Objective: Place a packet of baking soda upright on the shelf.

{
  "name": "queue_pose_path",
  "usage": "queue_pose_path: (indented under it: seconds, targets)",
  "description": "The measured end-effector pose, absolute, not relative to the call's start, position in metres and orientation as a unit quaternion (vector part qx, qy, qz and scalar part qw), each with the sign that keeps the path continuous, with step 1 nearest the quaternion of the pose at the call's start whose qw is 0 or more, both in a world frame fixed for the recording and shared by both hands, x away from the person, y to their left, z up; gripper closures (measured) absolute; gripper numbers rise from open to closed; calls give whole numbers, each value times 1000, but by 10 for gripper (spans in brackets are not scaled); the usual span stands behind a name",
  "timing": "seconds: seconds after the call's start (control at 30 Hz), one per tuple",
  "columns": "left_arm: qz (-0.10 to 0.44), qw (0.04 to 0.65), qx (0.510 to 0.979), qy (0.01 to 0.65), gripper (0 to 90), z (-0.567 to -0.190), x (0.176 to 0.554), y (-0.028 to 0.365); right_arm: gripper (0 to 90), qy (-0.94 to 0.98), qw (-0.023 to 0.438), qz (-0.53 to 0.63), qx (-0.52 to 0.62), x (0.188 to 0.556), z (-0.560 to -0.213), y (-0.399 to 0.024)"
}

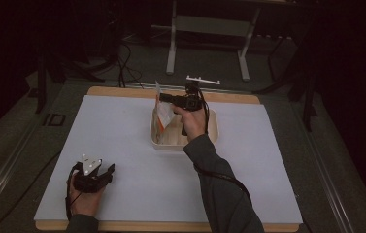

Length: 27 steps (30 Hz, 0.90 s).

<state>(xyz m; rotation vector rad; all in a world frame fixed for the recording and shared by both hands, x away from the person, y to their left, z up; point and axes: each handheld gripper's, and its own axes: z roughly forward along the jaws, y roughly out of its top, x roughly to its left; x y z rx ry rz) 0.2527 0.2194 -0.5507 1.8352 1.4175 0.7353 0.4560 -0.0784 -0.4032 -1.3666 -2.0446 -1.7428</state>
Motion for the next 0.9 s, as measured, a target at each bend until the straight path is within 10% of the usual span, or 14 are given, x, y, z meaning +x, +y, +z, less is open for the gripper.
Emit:
queue_pose_path:
  seconds: [0.37, 0.9]
  targets:
    - [284, 348, 708, 546, 478, -551, 253, 220, 893, -662, 61, -566, -487, 458, -407, -71]
    - [284, 346, 708, 546, 478, -551, 253, 219, 607, -678, 2, -555, -482, 447, -397, -64]
